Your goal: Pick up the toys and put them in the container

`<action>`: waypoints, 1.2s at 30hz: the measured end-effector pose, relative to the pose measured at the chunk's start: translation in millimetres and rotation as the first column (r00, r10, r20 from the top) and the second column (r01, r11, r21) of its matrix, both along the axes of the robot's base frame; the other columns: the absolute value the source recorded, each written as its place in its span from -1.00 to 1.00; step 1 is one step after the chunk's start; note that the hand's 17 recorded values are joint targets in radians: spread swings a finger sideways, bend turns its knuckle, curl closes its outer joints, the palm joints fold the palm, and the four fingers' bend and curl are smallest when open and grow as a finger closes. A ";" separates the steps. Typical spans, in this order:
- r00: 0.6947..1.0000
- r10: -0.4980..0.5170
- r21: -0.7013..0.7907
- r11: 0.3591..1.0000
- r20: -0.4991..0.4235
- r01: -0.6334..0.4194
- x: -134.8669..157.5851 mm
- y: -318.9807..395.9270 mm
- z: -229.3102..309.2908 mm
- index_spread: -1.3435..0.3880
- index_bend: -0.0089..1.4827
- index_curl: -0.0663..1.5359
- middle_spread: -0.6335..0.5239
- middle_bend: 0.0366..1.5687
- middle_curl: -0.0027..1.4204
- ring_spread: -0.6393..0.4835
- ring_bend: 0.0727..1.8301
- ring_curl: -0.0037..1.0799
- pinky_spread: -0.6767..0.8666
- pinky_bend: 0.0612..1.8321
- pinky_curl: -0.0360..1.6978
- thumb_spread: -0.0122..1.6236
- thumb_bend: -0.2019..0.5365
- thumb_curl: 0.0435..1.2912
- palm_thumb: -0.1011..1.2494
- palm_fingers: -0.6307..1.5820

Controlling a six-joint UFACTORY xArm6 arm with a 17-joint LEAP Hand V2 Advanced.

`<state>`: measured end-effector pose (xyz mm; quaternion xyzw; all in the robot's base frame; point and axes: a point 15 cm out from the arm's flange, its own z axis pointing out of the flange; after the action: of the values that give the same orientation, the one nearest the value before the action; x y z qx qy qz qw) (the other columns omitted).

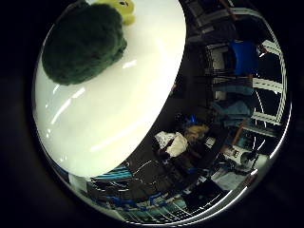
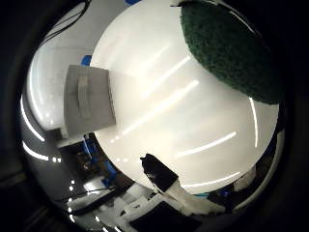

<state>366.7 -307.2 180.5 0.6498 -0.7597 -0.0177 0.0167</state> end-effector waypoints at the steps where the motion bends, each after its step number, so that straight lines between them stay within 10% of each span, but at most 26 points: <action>1: 1.000 -0.002 -0.002 1.000 0.002 0.002 3.0 -1.4 -0.9 0.12 -0.78 -0.60 0.20 -0.78 -0.54 0.53 -0.71 -0.52 0.47 -0.56 -0.61 0.26 -0.51 -0.60 -0.19 -0.35; 12: 1.000 -0.012 0.001 1.000 -0.003 0.012 9.6 0.3 -11.3 0.19 -0.76 -0.60 -0.06 -0.61 -0.48 0.26 -0.48 -0.46 0.34 -0.58 -0.64 0.29 -0.48 -0.58 0.00 -0.03; 20: 1.000 -0.006 -0.004 1.000 0.003 0.006 17.5 8.3 -9.8 0.06 -0.52 -0.43 -0.46 -0.08 -0.15 -0.42 0.04 -0.08 -0.68 -0.05 -0.47 0.31 -0.49 -0.54 0.22 0.68; 27: 0.999 -0.008 -0.023 1.000 0.035 0.009 18.8 7.6 11.6 0.07 0.26 0.04 -0.47 0.40 0.25 -0.39 0.36 0.28 -0.51 0.42 -0.16 0.32 -0.44 -0.51 0.38 0.58; 36: 1.000 0.008 0.064 0.998 -0.017 -0.007 -16.5 59.5 86.8 0.20 0.43 0.24 -0.34 0.58 0.40 -0.35 0.47 0.51 -0.39 0.49 0.06 0.40 -0.46 -0.31 0.69 0.47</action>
<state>350.2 -247.7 267.3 0.6528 -0.7561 -0.0475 0.0023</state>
